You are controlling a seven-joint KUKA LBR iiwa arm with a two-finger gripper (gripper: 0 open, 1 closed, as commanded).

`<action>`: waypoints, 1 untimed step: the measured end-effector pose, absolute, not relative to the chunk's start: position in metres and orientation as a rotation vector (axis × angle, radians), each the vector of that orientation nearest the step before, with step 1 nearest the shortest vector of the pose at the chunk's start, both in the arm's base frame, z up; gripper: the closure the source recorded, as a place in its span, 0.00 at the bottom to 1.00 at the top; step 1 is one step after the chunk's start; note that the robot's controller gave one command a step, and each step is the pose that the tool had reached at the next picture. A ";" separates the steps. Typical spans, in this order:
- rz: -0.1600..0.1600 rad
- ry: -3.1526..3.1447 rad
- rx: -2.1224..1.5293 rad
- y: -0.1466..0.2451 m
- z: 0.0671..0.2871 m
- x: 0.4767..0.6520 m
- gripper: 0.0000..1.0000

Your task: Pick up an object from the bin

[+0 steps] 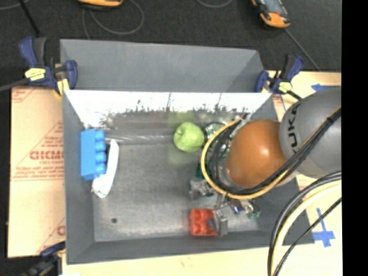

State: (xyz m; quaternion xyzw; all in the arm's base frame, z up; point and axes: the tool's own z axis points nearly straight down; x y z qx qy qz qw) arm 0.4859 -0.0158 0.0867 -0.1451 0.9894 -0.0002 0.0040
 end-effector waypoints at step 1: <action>0.004 3.125 -0.303 -0.024 0.074 0.475 1.00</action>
Offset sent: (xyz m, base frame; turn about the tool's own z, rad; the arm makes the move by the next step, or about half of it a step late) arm 0.0000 0.0000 0.0000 0.0000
